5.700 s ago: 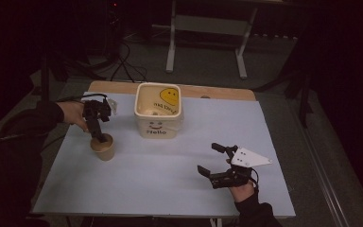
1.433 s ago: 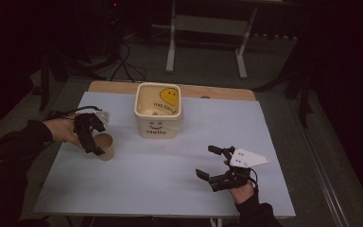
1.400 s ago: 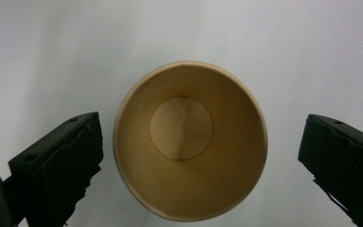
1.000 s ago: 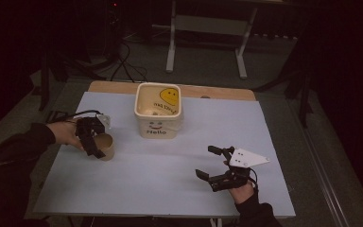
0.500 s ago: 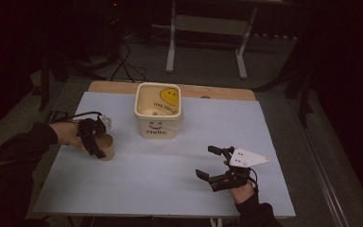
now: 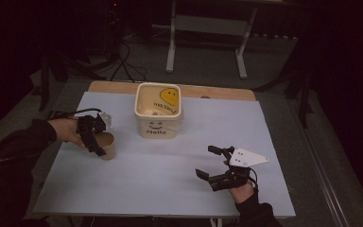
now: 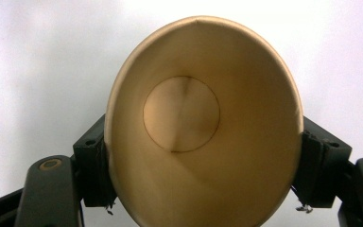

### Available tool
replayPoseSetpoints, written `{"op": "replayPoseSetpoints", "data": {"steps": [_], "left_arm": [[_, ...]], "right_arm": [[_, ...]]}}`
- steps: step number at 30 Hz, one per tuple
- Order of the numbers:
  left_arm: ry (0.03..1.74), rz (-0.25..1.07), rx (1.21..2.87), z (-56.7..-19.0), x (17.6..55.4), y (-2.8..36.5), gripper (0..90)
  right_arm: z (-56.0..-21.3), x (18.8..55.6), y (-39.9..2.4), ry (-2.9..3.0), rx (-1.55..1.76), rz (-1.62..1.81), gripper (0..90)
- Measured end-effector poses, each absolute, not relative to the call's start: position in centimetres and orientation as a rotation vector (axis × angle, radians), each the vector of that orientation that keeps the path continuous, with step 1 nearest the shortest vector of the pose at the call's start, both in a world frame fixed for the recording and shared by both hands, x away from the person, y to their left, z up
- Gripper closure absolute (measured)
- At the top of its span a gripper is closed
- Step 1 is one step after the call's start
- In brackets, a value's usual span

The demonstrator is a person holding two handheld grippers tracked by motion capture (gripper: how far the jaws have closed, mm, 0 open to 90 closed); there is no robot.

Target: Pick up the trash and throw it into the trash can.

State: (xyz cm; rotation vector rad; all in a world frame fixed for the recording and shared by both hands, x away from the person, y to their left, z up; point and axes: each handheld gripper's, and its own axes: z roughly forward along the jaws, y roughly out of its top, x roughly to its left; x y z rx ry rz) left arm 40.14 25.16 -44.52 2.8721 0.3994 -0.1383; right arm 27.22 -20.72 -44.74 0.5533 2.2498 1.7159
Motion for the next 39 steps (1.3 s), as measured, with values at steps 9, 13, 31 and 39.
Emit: {"op": "replayPoseSetpoints", "data": {"steps": [9, 13, 31, 39], "left_arm": [[0.378, -0.16, 2.854, -42.6, 40.3, 24.8, 25.4], [0.379, -0.15, 2.847, -41.7, 40.3, 24.7, 25.5], [0.339, -0.139, 2.833, -37.4, 40.3, 24.3, 27.0], [0.312, -0.131, 2.841, -35.7, 40.3, 23.7, 27.5]], "right_arm": [[-44.8, 27.3, -20.7, 2.249, 0.554, 1.715, 10.3], [-44.8, 27.3, -20.7, 2.253, 0.558, 1.716, 10.3], [-44.9, 27.4, -20.8, 2.252, 0.565, 1.719, 10.3], [-44.9, 27.4, -20.8, 2.251, 0.566, 1.718, 10.3]]}}
